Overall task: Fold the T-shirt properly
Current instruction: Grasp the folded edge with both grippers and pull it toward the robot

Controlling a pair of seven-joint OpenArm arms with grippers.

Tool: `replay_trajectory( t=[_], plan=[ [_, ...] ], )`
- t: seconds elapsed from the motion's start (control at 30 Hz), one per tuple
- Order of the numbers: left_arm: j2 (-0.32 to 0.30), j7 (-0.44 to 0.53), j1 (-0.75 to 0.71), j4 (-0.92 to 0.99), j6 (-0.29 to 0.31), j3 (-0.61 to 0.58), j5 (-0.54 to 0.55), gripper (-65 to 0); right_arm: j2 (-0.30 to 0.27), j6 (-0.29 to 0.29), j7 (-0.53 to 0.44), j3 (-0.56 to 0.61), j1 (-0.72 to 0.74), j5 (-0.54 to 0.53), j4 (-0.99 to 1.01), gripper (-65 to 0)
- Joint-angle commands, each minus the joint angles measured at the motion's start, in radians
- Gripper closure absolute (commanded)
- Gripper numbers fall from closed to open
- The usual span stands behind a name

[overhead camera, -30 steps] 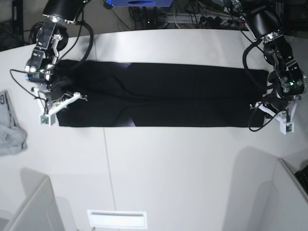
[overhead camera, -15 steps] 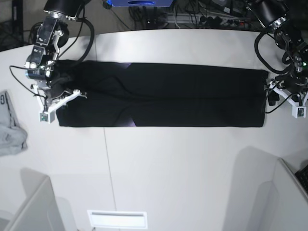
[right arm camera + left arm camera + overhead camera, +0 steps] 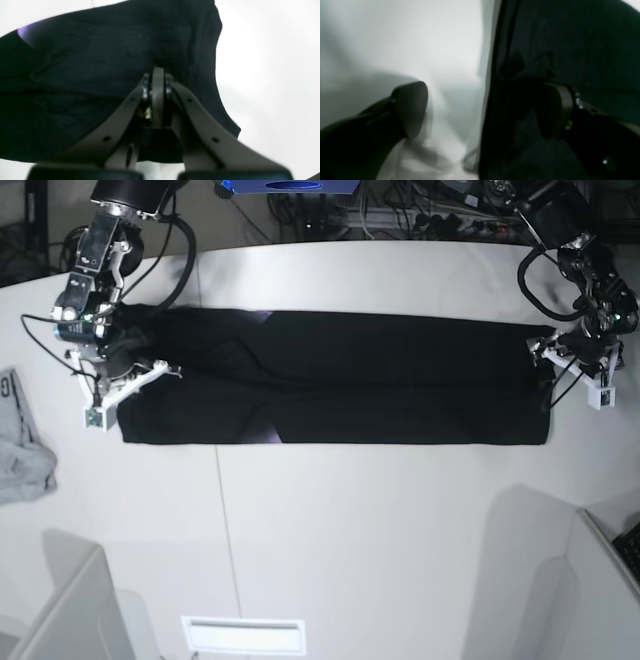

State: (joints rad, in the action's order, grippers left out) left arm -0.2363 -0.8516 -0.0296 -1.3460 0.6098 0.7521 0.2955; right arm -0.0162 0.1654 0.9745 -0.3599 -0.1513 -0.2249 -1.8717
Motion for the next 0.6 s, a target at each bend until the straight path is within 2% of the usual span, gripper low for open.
replay_trajectory(
  t=[0.0,0.2,0.57],
  plan=[
    [-0.002,-0.007,0.006,-0.013,0.006,-0.001,0.011,-65.0,-0.005,-0.002,-0.016,-0.001,0.011,-0.005,-0.016,0.0],
    [0.030,-0.007,0.004,-0.040,0.006,-0.001,0.011,-65.0,-0.005,-0.002,-0.018,-0.001,-0.001,-0.005,-0.016,0.0],
    [0.030,-0.007,0.067,0.063,0.006,-0.021,0.006,-65.0,-0.005,-0.002,-0.016,-0.001,-0.003,-0.005,-0.018,0.0]
  ],
)
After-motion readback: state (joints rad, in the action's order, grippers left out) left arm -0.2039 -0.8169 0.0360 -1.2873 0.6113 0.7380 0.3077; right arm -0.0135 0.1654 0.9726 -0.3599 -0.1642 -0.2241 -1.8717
